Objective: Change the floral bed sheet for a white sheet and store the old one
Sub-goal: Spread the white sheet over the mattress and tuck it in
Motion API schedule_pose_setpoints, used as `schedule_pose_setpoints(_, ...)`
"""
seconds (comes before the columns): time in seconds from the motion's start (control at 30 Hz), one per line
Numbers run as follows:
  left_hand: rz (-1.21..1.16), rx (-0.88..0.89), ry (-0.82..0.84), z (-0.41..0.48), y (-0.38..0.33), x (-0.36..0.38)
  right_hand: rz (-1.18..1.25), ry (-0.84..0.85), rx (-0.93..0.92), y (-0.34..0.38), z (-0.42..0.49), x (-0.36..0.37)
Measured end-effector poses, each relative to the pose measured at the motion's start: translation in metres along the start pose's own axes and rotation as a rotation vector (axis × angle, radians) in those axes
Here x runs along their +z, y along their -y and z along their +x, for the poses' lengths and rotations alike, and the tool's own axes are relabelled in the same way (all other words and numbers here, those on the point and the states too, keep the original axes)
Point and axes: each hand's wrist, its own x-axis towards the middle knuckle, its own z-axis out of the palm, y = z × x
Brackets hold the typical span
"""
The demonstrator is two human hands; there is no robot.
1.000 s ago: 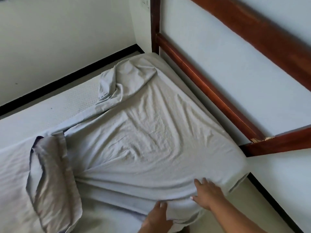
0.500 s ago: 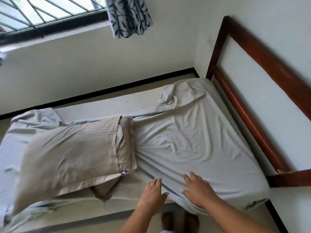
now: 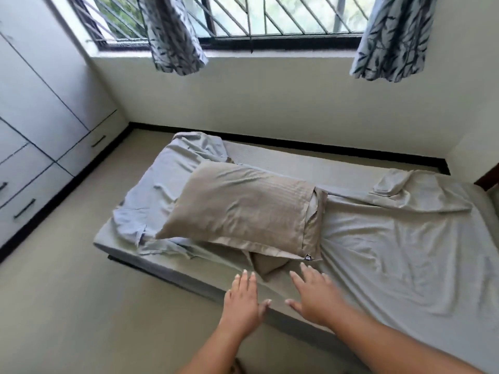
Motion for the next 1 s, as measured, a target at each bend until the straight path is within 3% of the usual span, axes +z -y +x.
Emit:
schedule_pose_setpoints(0.3, -0.147, -0.192, -0.157, -0.005, 0.207, -0.08, -0.057, -0.18, -0.103, 0.216, 0.086, -0.043)
schedule_pose_setpoints(0.5, -0.244, -0.344, -0.237, -0.012, 0.318, -0.126, -0.068, -0.206, -0.177, 0.335, 0.134, -0.071)
schedule_pose_setpoints(1.0, -0.148, -0.352, -0.13, 0.077, 0.566, -0.218, -0.074, -0.142, -0.255, 0.557, 0.328, -0.106)
